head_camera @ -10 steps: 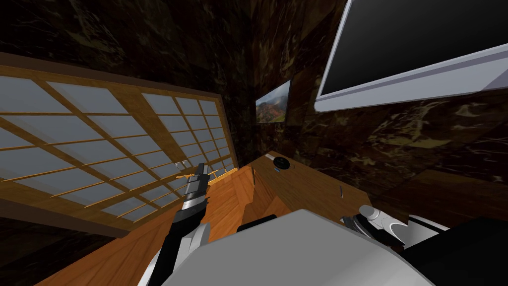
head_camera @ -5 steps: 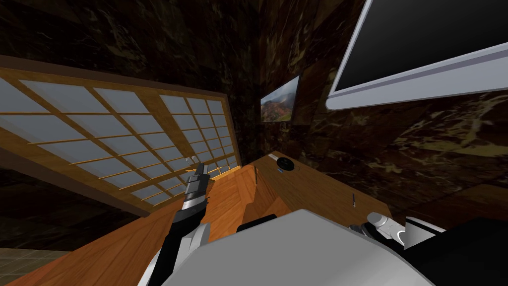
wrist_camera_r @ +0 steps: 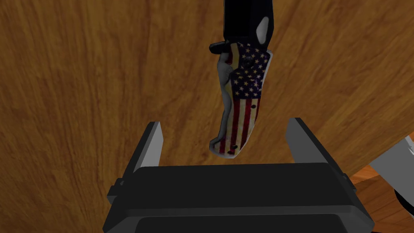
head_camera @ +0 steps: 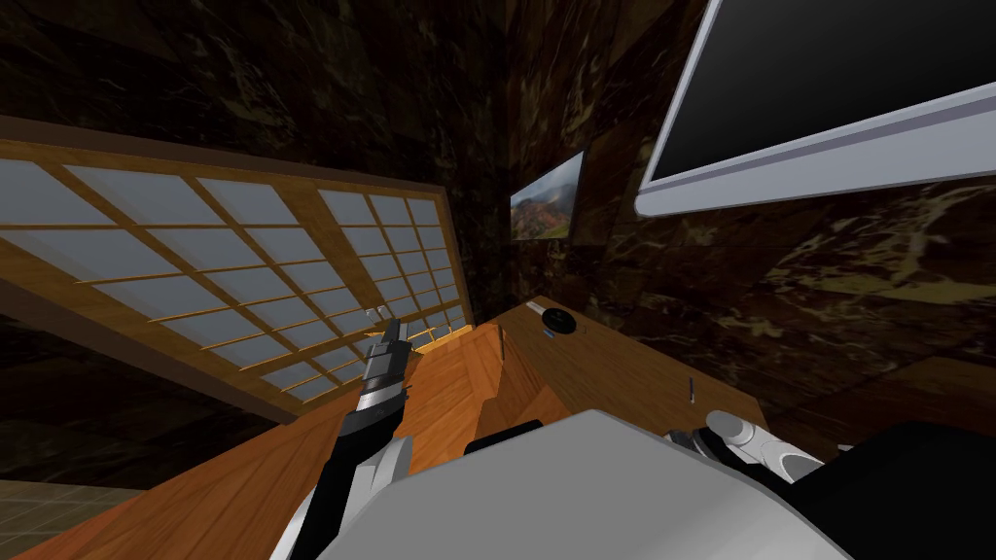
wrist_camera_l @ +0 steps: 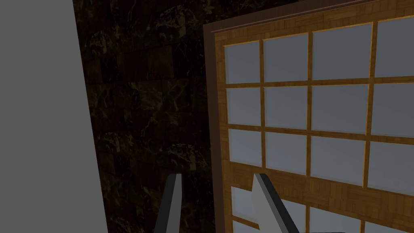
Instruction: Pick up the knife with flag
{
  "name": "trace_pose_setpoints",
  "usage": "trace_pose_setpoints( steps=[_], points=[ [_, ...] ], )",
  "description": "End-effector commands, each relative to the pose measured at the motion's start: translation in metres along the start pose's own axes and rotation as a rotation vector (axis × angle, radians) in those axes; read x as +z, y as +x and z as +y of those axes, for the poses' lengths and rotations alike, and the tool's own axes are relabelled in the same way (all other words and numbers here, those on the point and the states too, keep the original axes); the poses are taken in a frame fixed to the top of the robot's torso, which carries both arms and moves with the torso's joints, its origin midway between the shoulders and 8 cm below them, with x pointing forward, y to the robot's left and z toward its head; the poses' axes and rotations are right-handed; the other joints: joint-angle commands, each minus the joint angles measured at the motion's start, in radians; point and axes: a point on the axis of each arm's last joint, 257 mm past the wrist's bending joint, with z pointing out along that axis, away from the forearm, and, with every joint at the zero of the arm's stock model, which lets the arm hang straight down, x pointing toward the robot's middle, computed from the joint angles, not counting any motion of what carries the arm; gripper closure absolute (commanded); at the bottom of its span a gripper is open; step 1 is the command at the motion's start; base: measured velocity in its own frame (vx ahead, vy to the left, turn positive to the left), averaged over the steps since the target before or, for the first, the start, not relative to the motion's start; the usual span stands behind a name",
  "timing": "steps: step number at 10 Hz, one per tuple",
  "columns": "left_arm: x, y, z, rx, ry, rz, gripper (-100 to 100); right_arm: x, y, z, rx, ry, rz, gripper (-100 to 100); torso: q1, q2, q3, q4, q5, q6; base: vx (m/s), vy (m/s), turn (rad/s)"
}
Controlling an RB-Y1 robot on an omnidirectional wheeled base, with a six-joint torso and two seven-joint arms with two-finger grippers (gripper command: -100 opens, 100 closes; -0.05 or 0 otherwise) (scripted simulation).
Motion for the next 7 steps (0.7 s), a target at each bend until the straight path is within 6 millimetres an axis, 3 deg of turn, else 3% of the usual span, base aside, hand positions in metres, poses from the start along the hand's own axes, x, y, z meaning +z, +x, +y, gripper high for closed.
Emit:
trace_pose_setpoints(
  steps=[1, 3, 7],
  points=[
    [0.000, 0.000, 0.000, 0.000, 0.000, 0.000, 0, 0.001, -0.004, -0.005, -0.019, 0.004, -0.007, -100, 0.000, 0.000, 0.000, 0.000, 0.000, 0.000, 0.005, 0.001, 0.004],
    [0.000, 0.000, 0.000, 0.000, 0.000, 0.000, 0, -0.003, 0.020, -0.001, 0.008, 0.003, 0.035, -100, 0.000, 0.001, 0.000, 0.000, 0.000, 0.001, 0.000, 0.000, 0.000],
    [0.000, 0.000, 0.000, 0.000, 0.000, 0.000, 0, 0.006, 0.019, 0.014, 0.012, 0.013, 0.028, -100, -0.002, 0.000, 0.000, 0.000, 0.000, 0.000, 0.012, -0.027, 0.041]
  ],
)
